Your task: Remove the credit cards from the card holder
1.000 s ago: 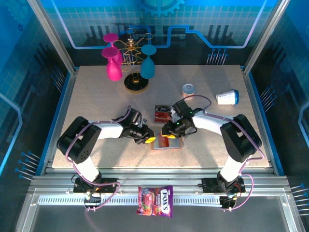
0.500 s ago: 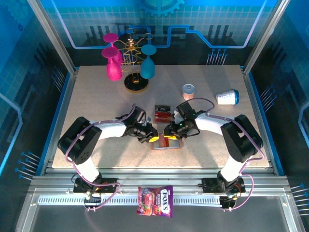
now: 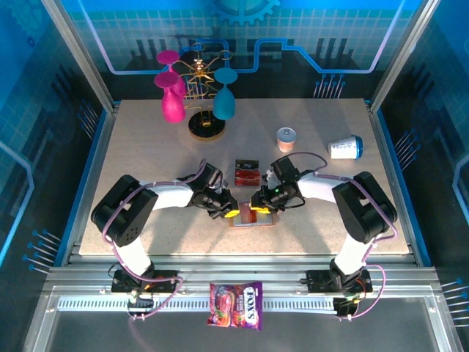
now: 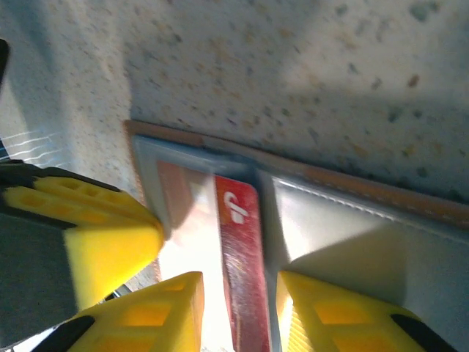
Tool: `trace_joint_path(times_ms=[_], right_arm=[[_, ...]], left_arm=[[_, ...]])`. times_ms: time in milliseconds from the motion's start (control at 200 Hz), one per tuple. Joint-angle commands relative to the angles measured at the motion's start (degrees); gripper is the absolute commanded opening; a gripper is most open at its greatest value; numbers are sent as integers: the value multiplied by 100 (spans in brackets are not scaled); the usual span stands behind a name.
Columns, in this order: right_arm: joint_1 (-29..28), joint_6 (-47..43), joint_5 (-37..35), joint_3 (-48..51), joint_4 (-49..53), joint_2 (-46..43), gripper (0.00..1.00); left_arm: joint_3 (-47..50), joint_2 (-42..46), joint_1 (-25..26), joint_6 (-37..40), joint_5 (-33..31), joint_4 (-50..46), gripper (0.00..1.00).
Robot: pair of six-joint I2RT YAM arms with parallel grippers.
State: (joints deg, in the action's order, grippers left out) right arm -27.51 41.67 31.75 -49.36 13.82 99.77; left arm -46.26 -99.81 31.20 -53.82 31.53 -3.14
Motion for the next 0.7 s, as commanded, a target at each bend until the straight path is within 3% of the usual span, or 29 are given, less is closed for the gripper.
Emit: trace_joint_path(times_ms=[0,695], right_arm=[[78,-72,163,115,-120,122,32],[202,244,619,514,-906,149,20]], left_arm=[[-63,-119,15,144,-172,-449,13],[-169,-266,1,253,-190,-578,14]])
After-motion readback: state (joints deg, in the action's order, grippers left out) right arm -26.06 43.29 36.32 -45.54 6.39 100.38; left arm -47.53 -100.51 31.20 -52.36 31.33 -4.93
